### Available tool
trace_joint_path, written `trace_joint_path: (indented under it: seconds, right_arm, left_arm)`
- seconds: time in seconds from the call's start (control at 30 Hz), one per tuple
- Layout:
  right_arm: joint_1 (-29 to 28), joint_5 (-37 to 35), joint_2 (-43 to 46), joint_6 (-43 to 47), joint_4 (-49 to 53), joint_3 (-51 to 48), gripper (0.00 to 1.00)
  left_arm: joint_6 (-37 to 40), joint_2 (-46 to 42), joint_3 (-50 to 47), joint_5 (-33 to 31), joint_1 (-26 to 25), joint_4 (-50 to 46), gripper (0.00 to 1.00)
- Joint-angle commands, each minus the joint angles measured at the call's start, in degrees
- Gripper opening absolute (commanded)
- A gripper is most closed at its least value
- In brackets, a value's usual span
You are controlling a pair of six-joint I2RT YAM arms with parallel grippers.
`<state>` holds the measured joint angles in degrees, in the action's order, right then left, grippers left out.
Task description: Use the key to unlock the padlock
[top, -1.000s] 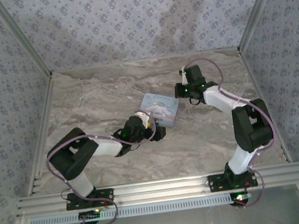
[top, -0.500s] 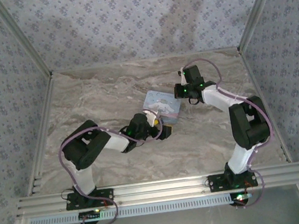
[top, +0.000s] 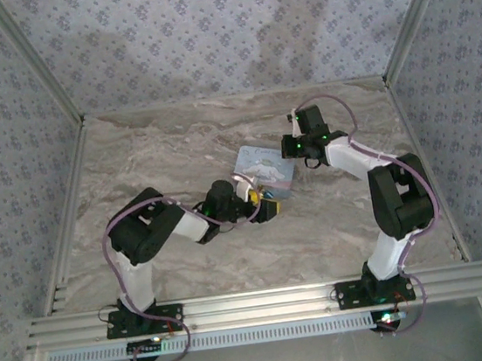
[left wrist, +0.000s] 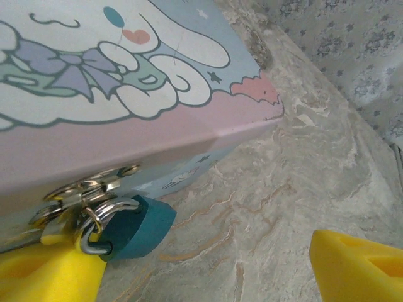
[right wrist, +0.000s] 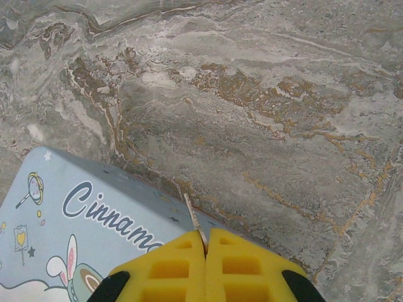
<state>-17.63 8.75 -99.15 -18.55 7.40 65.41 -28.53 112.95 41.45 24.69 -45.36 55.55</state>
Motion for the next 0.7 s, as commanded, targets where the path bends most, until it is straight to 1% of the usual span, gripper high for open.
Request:
trace_joint_path:
  seconds: [0.0, 0.1, 0.2, 0.27, 0.37, 0.43, 0.53, 0.67]
  right_arm:
    - [0.2, 0.1, 0.0, 0.8, 0.3, 0.0, 0.0]
    - [0.2, 0.1, 0.0, 0.6, 0.2, -0.1, 0.0]
    - [0.1, 0.1, -0.1, 0.5, 0.1, -0.2, 0.0]
    - [0.2, 0.1, -0.1, 0.4, -0.1, -0.3, 0.0]
    - [0.1, 0.1, -0.4, 0.5, -0.1, -0.5, 0.0]
    - [0.1, 0.1, -0.6, 0.4, -0.1, -0.4, 0.0]
    - [0.0, 0.2, -0.5, 0.4, -0.3, -0.8, 0.0]
    - [-0.1, 0.3, -0.6, 0.2, -0.5, -0.7, 0.0]
  left_arm:
    - [-3.4, 1.5, -0.1, 2.8, 0.6, 6.7, 0.82]
    - [-4.5, 2.2, 0.2, 4.0, 0.7, 7.4, 0.76]
    - [-6.4, 3.2, -0.6, 4.8, 0.6, 11.0, 0.73]
    - [-7.5, 3.8, -1.2, 5.4, 0.7, 13.7, 0.68]
    - [-8.5, 4.4, -1.9, 6.1, 0.5, 15.6, 0.68]
    - [-9.2, 4.5, -2.7, 5.5, 0.5, 17.0, 0.72]
    - [-9.3, 4.3, -3.5, 4.6, 0.1, 17.4, 0.75]
    - [-9.3, 4.6, -2.8, 4.6, -1.3, 16.2, 0.74]
